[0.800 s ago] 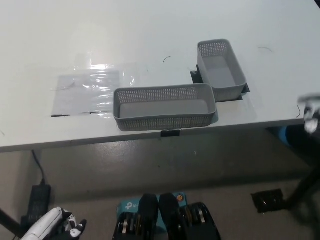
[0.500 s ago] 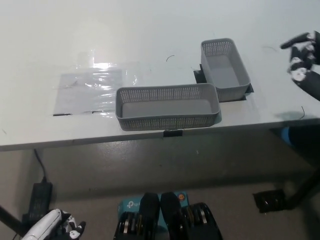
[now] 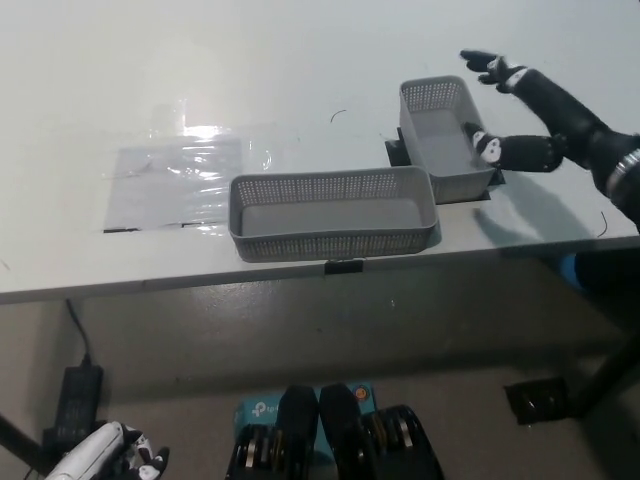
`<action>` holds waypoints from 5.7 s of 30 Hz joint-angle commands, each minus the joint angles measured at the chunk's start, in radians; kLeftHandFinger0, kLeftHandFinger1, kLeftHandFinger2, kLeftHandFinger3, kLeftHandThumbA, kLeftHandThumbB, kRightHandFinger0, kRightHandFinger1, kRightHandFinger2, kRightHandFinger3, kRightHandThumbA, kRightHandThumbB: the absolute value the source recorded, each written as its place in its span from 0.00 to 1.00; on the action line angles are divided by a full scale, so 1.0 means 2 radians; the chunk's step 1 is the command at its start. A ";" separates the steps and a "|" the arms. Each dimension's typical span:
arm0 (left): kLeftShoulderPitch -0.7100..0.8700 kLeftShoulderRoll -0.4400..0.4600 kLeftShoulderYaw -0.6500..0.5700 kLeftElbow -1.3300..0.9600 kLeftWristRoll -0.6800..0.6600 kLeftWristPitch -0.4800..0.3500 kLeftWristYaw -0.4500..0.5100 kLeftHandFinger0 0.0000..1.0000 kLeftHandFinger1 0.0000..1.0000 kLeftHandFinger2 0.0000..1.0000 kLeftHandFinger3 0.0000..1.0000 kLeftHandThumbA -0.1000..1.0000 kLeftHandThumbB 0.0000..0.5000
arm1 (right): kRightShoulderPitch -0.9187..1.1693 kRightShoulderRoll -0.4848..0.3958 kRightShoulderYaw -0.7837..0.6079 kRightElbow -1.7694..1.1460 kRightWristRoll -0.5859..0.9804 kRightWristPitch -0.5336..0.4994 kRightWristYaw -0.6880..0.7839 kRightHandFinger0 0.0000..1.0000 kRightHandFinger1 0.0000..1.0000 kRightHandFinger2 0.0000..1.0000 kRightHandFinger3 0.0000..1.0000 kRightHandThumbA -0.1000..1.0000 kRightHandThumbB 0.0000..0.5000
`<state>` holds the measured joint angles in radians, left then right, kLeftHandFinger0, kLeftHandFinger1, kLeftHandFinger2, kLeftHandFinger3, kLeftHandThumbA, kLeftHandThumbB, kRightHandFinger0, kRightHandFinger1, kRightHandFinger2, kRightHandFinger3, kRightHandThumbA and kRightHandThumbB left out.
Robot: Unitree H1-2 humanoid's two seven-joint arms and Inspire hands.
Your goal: The robot uses its right hand to pick up the grey box kept on the middle on the desk and place it on top of another box next to it in a right angle
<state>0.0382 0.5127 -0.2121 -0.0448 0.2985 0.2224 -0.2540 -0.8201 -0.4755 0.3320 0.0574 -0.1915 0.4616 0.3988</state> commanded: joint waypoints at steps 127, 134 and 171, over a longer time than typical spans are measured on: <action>-0.014 0.017 0.025 -0.033 0.011 0.015 -0.038 0.01 0.01 0.09 0.25 0.66 0.41 | 0.051 0.078 0.081 0.072 -0.255 -0.334 -0.077 0.00 0.04 0.39 0.27 0.00 0.55; -0.016 0.016 0.026 -0.030 0.009 0.011 -0.038 0.02 0.00 0.09 0.23 0.64 0.41 | 0.040 0.084 0.086 0.121 -0.275 -0.352 -0.100 0.00 0.09 0.44 0.36 0.00 0.56; -0.010 0.009 0.027 -0.028 0.003 0.006 -0.036 0.00 0.01 0.09 0.21 0.62 0.38 | 0.044 0.067 0.119 0.049 -0.398 -0.315 -0.082 1.00 1.00 1.00 1.00 0.62 0.89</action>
<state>0.0161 0.5142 -0.1676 -0.0781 0.3066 0.2506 -0.3222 -0.7071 -0.3230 0.5836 0.2025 -0.9381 -0.1981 0.2008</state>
